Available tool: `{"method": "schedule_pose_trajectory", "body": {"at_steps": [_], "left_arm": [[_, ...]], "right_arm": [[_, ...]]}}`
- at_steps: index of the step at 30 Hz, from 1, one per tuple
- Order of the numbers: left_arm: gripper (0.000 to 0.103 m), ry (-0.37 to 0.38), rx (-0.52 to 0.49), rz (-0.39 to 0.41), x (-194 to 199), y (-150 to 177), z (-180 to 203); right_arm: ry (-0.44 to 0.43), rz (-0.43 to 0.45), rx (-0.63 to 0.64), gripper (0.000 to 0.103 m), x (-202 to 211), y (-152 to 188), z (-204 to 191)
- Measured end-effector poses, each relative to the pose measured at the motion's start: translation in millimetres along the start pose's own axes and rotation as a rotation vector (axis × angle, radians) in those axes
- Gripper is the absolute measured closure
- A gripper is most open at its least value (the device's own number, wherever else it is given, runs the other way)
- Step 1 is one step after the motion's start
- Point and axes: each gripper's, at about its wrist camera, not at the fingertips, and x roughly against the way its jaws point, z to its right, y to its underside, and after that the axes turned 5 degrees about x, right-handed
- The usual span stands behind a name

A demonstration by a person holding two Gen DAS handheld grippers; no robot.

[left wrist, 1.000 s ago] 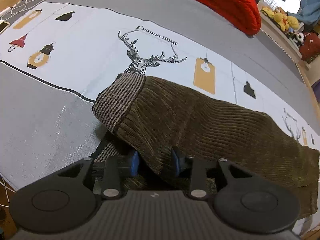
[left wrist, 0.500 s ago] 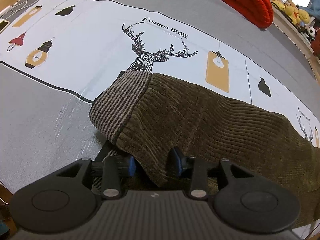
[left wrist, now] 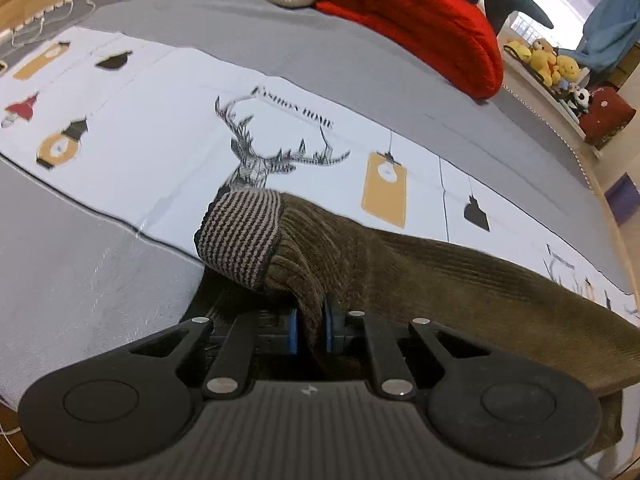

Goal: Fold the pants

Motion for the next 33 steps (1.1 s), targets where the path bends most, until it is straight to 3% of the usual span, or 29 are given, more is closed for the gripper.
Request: {"method": "schedule_pose_trajectory", "body": {"at_steps": [2, 6, 9, 11, 14, 16, 17, 19, 20, 22, 25, 27, 29, 30, 31, 33], "left_arm": [[0.09, -0.023, 0.01, -0.053, -4.7, 3.5, -4.1], [0.09, -0.085, -0.03, -0.139, -15.2, 11.9, -8.2], [0.09, -0.083, -0.057, -0.127, -12.0, 15.1, -6.1], [0.091, -0.051, -0.041, -0.097, -4.5, 14.4, -6.8], [0.091, -0.013, -0.051, -0.052, 11.8, 16.0, -7.2], [0.091, -0.081, -0.096, -0.101, 6.0, 22.8, -5.7], [0.091, -0.119, -0.102, -0.146, -3.2, 27.2, -7.9], [0.081, -0.167, -0.141, -0.199, -16.3, 31.6, -7.6], [0.081, -0.17, -0.151, -0.192, -16.2, 31.9, -7.2], [0.071, -0.153, -0.135, -0.151, -6.3, 29.1, -8.1], [0.046, -0.216, -0.124, -0.05, 8.9, 24.8, -8.4], [0.046, -0.268, -0.116, 0.016, 14.9, 20.8, -10.7], [0.048, -0.299, -0.116, 0.122, 25.5, 14.4, -9.8], [0.051, -0.285, -0.129, 0.165, 31.4, 11.8, -7.3], [0.065, -0.248, -0.152, 0.193, 35.2, 10.3, -3.5], [0.076, -0.121, -0.178, 0.179, 35.4, 8.6, 1.6]], "right_arm": [[0.078, -0.049, -0.01, 0.101, 12.9, 1.9, 20.2], [0.349, -0.399, -0.022, 0.101, -4.3, 38.6, 76.9], [0.368, -0.508, -0.072, 0.101, -11.4, 53.0, 102.5], [0.342, -0.485, -0.055, 0.101, -9.8, 48.4, 99.1], [0.279, -0.379, -0.033, 0.101, 1.4, 31.8, 83.0], [0.323, -0.381, 0.027, 0.101, 0.9, 32.4, 74.0], [0.401, -0.446, 0.042, 0.101, -6.9, 39.3, 77.7], [0.525, -0.588, -0.048, 0.101, -17.0, 58.5, 97.9], [0.55, -0.6, -0.1, 0.1, -16.7, 62.4, 105.2], [0.544, -0.575, -0.148, 0.099, -17.1, 58.1, 107.8], [0.585, -0.516, -0.048, 0.094, -13.9, 45.7, 91.7], [0.646, -0.442, 0.032, 0.083, -7.5, 39.1, 79.0], [0.678, -0.366, 0.115, 0.079, -1.9, 33.2, 66.4], [0.674, -0.335, 0.144, 0.079, -0.4, 29.6, 60.8], [0.646, -0.311, 0.166, 0.079, -0.4, 24.6, 57.8], [0.552, -0.304, 0.197, 0.079, -2.6, 24.9, 47.1]]}}
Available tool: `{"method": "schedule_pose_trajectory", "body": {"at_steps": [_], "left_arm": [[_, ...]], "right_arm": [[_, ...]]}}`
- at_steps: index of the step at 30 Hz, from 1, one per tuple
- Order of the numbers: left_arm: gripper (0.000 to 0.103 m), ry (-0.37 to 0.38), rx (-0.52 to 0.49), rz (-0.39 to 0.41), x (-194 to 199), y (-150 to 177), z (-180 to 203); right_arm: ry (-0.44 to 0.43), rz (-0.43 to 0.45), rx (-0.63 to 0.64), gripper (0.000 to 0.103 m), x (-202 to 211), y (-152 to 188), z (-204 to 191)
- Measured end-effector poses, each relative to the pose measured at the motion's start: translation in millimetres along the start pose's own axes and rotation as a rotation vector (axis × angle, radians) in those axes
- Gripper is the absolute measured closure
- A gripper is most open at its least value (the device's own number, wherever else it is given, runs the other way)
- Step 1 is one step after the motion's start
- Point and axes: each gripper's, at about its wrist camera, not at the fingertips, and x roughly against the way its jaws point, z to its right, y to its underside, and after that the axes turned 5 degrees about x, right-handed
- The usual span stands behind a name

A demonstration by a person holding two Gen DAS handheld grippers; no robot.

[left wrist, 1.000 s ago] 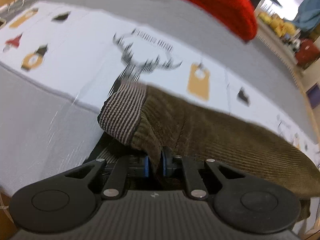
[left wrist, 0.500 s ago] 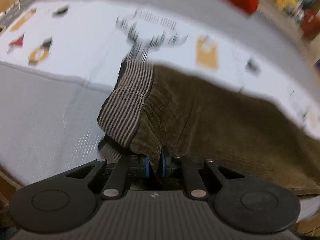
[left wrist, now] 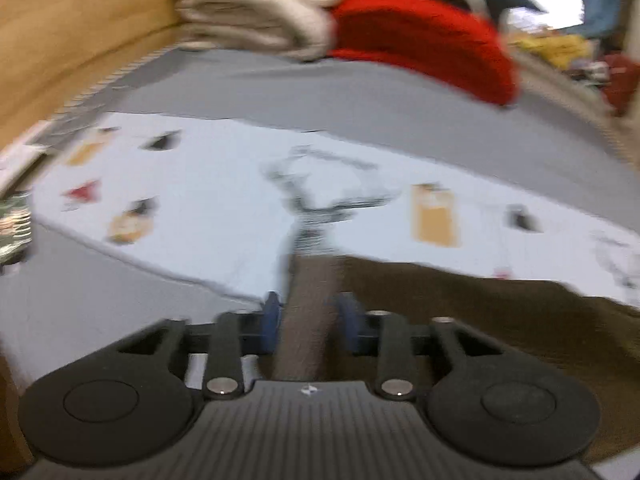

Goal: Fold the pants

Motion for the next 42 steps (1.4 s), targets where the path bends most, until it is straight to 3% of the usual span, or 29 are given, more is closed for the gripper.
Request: {"method": "schedule_pose_trajectory", "body": {"at_steps": [1, 2, 3, 4, 5, 8, 10, 13, 16, 17, 18, 19, 20, 23, 25, 28, 31, 38, 40, 41, 42], "left_arm": [[0.081, 0.066, 0.011, -0.031, -4.5, 0.7, 0.0], [0.084, 0.072, -0.004, -0.105, -17.2, 3.8, 1.2], [0.088, 0.003, -0.04, -0.183, -31.6, 9.7, 2.4], [0.101, -0.104, -0.054, -0.294, -52.8, 19.6, -1.8], [0.101, -0.123, -0.013, -0.335, -60.9, 24.0, -8.6], [0.1, -0.1, 0.021, -0.303, -53.7, 15.0, -11.9], [0.096, -0.059, 0.043, -0.25, -44.5, 10.9, -9.5], [0.095, -0.007, -0.007, -0.128, -35.5, -6.0, 5.8], [0.09, 0.02, -0.013, -0.102, -41.4, -15.6, 20.0], [0.082, 0.015, 0.008, -0.129, -48.3, -17.2, 21.8], [0.052, -0.009, 0.035, -0.176, -58.1, -15.1, 19.3], [0.04, -0.059, 0.064, -0.256, -71.3, -8.2, 15.7], [0.04, -0.079, 0.072, -0.306, -81.2, -3.6, 15.0], [0.04, -0.103, -0.003, -0.228, -71.2, -6.7, 34.9], [0.039, -0.077, -0.05, -0.193, -63.1, -5.9, 46.8], [0.039, -0.02, -0.046, -0.214, -63.8, -3.8, 54.6], [0.039, 0.014, -0.034, -0.233, -64.6, -0.6, 59.8], [0.039, 0.06, -0.055, -0.233, -63.6, 2.7, 63.1], [0.039, 0.066, -0.054, -0.228, -61.8, 2.3, 63.2], [0.039, 0.07, -0.054, -0.224, -61.3, 1.9, 63.6], [0.039, 0.075, -0.053, -0.221, -60.7, 1.5, 63.9]], "right_arm": [[-0.057, -0.009, 0.021, 0.077, -3.3, 0.4, -4.4], [-0.109, -0.029, 0.037, 0.073, -2.3, 3.2, -3.6], [-0.175, -0.069, 0.047, 0.07, -6.9, 6.6, -8.0], [-0.211, -0.1, 0.046, 0.07, -9.8, 9.1, -9.4], [-0.243, -0.137, 0.044, 0.07, -15.7, 12.3, -11.5], [-0.272, -0.197, 0.052, 0.07, -18.7, 16.0, -11.5], [-0.269, -0.192, 0.047, 0.066, -20.0, 13.1, -8.5], [-0.239, -0.177, 0.015, 0.063, -26.9, 8.1, -0.4], [-0.212, -0.167, -0.056, 0.061, -28.8, 7.5, 15.8], [-0.207, -0.166, -0.087, 0.061, -28.3, 8.5, 24.9], [-0.203, -0.165, -0.121, 0.061, -31.4, 8.5, 32.4], [-0.198, -0.166, -0.149, 0.061, -35.7, 9.2, 37.8], [-0.192, -0.167, -0.176, 0.06, -37.1, 10.3, 44.8], [-0.151, -0.188, -0.256, 0.058, -47.1, 14.5, 61.7], [-0.119, -0.211, -0.316, 0.053, -50.9, 18.1, 71.9], [-0.13, -0.239, -0.379, 0.053, -58.0, 24.6, 77.5], [-0.181, -0.239, -0.372, 0.051, -65.5, 24.9, 73.9], [-0.152, -0.223, -0.396, 0.052, -82.0, 26.4, 69.6], [-0.128, -0.215, -0.377, 0.057, -82.8, 26.1, 64.4], [-0.112, -0.207, -0.367, 0.074, -82.1, 26.2, 62.2], [-0.122, -0.202, -0.365, 0.077, -81.6, 26.1, 62.2]]}}
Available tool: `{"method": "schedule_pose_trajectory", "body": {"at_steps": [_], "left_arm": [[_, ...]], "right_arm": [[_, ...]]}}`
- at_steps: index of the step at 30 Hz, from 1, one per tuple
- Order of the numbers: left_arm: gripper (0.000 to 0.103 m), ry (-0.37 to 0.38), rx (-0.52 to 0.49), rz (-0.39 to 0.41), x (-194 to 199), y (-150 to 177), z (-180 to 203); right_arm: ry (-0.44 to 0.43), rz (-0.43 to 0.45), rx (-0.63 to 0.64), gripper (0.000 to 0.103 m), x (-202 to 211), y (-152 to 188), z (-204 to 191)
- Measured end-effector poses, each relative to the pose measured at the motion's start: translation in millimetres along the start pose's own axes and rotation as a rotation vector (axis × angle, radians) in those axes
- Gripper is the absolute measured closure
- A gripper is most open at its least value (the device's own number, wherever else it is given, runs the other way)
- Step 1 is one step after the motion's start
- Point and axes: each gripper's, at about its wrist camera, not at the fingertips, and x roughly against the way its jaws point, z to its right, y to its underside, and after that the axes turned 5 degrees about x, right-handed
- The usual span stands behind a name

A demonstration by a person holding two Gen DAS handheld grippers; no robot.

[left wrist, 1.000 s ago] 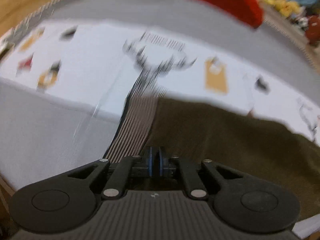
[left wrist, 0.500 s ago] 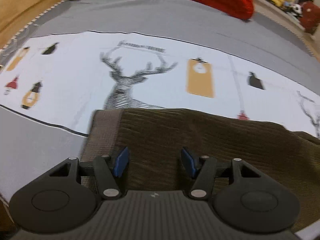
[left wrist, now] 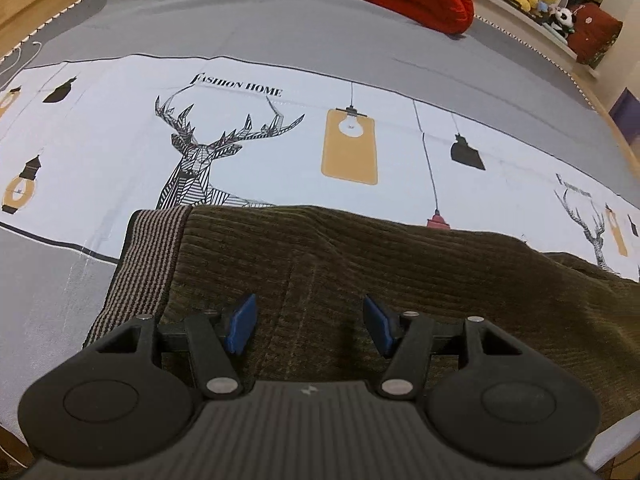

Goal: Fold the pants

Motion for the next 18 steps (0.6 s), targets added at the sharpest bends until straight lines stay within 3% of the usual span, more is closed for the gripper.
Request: {"method": "schedule_pose_trajectory", "body": {"at_steps": [5, 7, 10, 13, 18], "left_arm": [[0.039, 0.015, 0.009, 0.002, 2.4, -0.1, 0.8], [0.039, 0.035, 0.015, 0.007, 5.9, -0.3, 0.2], [0.039, 0.059, 0.016, 0.02, 12.9, 0.7, -1.8], [0.039, 0.069, 0.01, 0.018, 15.8, 3.7, -4.3], [0.039, 0.063, -0.014, 0.016, 17.8, 10.8, -9.2]], "right_arm": [[-0.035, 0.077, -0.046, 0.081, 21.5, 0.5, -4.9], [-0.048, 0.129, -0.003, 0.081, 38.7, 3.2, -18.0], [-0.092, 0.253, 0.194, 0.082, 81.5, 18.0, -64.8], [-0.166, 0.386, 0.445, 0.082, 132.5, 54.6, -120.8], [-0.318, 0.547, 0.932, 0.082, 212.6, 179.9, -194.8]]}}
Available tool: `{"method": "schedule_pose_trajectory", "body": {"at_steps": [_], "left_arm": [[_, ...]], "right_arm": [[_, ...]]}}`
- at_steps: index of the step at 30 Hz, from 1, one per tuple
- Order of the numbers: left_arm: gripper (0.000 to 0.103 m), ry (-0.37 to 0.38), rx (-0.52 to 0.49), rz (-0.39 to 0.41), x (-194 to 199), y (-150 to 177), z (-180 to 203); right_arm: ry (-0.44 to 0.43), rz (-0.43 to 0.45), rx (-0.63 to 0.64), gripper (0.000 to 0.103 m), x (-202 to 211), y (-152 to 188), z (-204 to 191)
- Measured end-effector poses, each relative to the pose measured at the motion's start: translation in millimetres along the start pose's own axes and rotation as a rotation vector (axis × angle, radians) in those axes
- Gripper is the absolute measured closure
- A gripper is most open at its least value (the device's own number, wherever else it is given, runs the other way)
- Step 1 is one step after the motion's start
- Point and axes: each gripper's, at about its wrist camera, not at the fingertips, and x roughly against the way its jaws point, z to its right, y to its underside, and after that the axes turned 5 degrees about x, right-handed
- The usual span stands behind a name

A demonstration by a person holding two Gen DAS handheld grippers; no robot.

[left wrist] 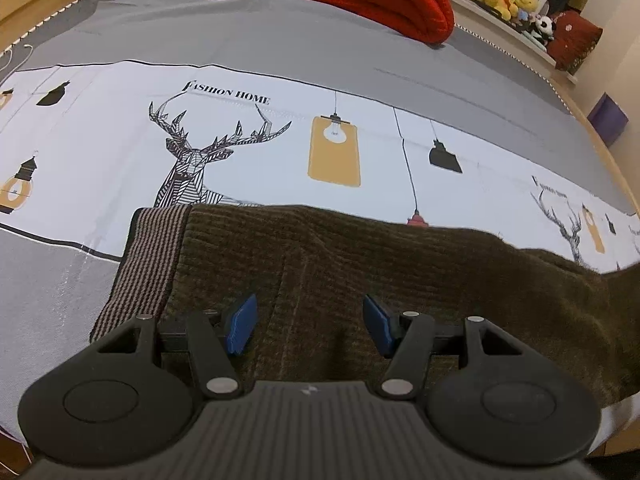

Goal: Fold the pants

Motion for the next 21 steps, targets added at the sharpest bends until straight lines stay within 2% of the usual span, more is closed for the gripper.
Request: {"method": "schedule_pose_trajectory", "body": {"at_steps": [2, 4, 6, 9, 11, 14, 19, 21], "left_arm": [[0.039, -0.008, -0.006, -0.005, -0.2, 2.2, -2.6], [0.039, -0.013, -0.011, -0.007, -0.7, 3.2, -5.8], [0.039, -0.018, -0.008, -0.01, -1.3, 2.7, -8.8], [0.039, -0.016, 0.007, -0.016, -2.1, 1.1, -11.5], [0.038, -0.01, 0.008, -0.019, -2.4, 0.7, -9.6], [0.036, -0.003, -0.008, -0.022, -3.3, 1.2, -4.6], [0.034, -0.001, -0.013, -0.024, -6.6, -1.3, -0.1], [0.034, 0.001, -0.013, -0.029, -8.3, -1.3, 3.1]], "right_arm": [[-0.115, 0.04, 0.126, 0.082, 24.3, 11.9, -49.9], [-0.239, 0.034, 0.266, 0.082, 38.9, 38.0, -98.6], [-0.383, -0.091, 0.436, 0.082, 37.6, 73.4, -146.9], [-0.54, -0.27, 0.706, 0.082, 30.7, 126.7, -197.4], [-0.566, -0.321, 0.82, 0.081, 30.5, 149.1, -210.3], [-0.622, -0.346, 0.821, 0.078, 36.9, 155.8, -206.4], [-0.825, -0.284, 0.707, 0.074, 66.8, 139.2, -187.9], [-0.801, -0.267, 0.666, 0.07, 66.6, 133.3, -181.4]]}}
